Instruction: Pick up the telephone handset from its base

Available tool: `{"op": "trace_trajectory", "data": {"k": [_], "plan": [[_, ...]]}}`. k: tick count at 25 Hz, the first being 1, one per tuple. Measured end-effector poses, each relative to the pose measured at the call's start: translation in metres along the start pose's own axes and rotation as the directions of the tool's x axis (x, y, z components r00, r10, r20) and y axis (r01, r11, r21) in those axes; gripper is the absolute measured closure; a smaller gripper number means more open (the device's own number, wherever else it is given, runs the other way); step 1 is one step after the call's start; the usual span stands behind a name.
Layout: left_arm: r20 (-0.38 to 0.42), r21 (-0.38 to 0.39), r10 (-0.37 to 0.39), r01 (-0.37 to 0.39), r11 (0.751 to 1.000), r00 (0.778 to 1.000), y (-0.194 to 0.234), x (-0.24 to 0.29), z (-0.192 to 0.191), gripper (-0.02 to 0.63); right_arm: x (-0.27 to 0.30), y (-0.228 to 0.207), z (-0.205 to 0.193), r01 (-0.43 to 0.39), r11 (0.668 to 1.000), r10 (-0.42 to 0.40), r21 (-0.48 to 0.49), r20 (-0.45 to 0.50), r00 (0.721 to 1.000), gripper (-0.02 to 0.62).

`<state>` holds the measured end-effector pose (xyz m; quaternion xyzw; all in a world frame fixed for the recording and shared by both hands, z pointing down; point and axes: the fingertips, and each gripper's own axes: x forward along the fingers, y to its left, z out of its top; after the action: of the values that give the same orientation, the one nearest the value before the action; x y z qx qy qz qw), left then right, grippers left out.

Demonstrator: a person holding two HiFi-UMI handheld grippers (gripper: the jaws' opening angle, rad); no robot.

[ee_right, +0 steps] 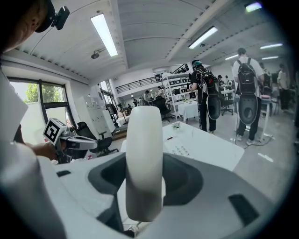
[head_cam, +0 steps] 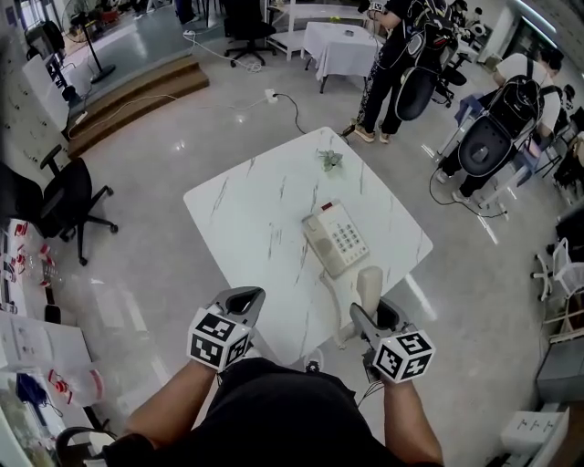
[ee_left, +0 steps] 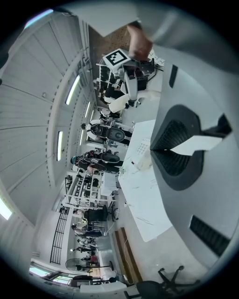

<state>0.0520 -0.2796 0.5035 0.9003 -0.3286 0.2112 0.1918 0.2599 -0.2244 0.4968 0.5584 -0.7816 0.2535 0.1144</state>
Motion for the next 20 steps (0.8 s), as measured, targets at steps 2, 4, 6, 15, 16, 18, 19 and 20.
{"op": "trace_trajectory", "data": {"k": [2, 4, 6, 15, 16, 18, 19, 20], "plan": [[-0.002, 0.002, -0.004, 0.004, 1.000, 1.000, -0.0012, 0.0000, -0.0016, 0.602, -0.0004, -0.0011, -0.0046, 0.005, 1.000, -0.005, 0.001, -0.006, 1.000, 0.379], [0.001, 0.002, -0.005, 0.005, 1.000, 1.000, -0.0022, 0.0002, -0.0013, 0.601, -0.0007, -0.0030, -0.0069, 0.011, 1.000, -0.011, 0.004, -0.008, 1.000, 0.379], [0.006, 0.002, -0.005, 0.005, 1.000, 1.000, -0.0024, 0.0000, 0.0006, 0.601, -0.0009, -0.0042, -0.0069, 0.013, 1.000, -0.013, 0.010, -0.007, 1.000, 0.379], [0.013, -0.006, -0.002, 0.003, 1.000, 1.000, -0.0023, -0.0024, 0.0001, 0.601, -0.0004, -0.0005, -0.0081, 0.001, 1.000, -0.001, 0.018, -0.013, 1.000, 0.379], [0.011, -0.006, -0.003, 0.003, 1.000, 1.000, -0.0025, -0.0022, -0.0009, 0.601, 0.0001, 0.0006, -0.0085, -0.005, 1.000, 0.005, 0.018, -0.013, 1.000, 0.379], [0.008, -0.005, -0.003, 0.003, 1.000, 1.000, -0.0030, -0.0023, -0.0025, 0.601, 0.0011, 0.0034, -0.0086, -0.017, 1.000, 0.017, 0.010, -0.012, 1.000, 0.379], [0.007, -0.004, -0.003, 0.003, 1.000, 1.000, -0.0034, -0.0023, -0.0028, 0.601, 0.0017, 0.0047, -0.0084, -0.021, 1.000, 0.021, 0.004, -0.012, 1.000, 0.379], [0.006, -0.003, -0.004, 0.004, 1.000, 1.000, -0.0039, -0.0023, -0.0029, 0.601, 0.0021, 0.0057, -0.0081, -0.024, 1.000, 0.024, 0.001, -0.013, 1.000, 0.379]]}}
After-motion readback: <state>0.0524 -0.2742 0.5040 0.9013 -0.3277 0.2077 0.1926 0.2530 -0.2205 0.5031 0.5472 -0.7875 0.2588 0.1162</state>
